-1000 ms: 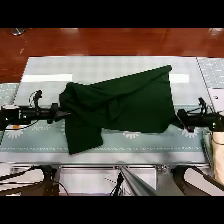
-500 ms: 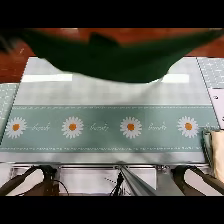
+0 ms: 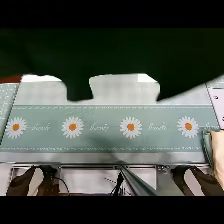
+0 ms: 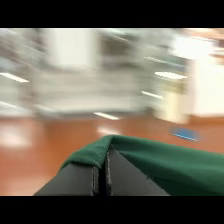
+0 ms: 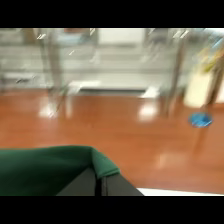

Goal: Fold the shirts.

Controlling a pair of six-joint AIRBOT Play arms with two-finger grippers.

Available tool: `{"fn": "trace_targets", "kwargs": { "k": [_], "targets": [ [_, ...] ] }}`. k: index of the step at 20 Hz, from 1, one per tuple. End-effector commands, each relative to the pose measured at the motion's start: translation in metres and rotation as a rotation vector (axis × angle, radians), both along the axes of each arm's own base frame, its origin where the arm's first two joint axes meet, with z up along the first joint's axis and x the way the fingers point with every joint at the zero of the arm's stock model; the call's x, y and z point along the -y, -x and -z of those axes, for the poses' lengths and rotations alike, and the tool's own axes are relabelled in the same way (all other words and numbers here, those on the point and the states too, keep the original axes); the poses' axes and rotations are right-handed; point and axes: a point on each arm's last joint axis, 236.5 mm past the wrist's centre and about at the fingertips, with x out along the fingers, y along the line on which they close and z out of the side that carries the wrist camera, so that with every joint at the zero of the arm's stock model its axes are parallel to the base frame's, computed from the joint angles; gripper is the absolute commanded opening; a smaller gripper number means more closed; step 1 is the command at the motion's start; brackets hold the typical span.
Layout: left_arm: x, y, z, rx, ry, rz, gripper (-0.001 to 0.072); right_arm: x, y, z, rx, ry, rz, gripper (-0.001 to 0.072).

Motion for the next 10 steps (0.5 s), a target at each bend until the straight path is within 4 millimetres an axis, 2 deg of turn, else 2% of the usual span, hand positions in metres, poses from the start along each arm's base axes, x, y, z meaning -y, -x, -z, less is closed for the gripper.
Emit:
{"fn": "trace_targets", "kwargs": {
  "k": [1,3,5,7,10],
  "targets": [
    [-0.025,0.089,-0.019,0.118,-0.078,-0.261,0.0026,0.005,0.058,0.002,0.031,0.038,0.077,0.002],
    [-0.013,0.101,-0.011,0.1,-0.08,-0.177,0.0026,0.015,0.068,0.02,-0.039,0.037,0.097,0.0019],
    [-0.018,0.091,0.007,0.03,-0.019,-0.139,0.0026,0.027,0.069,0.047,-0.156,0.043,0.134,0.002],
    [-0.033,0.065,0.039,-0.079,0.029,-0.164,0.0026,0.033,0.061,0.066,-0.234,0.04,0.149,0.002],
    [-0.041,0.006,0.119,-0.322,0.058,-0.145,0.0027,0.028,0.028,0.113,-0.391,0.015,0.097,0.002]
  ]
}}
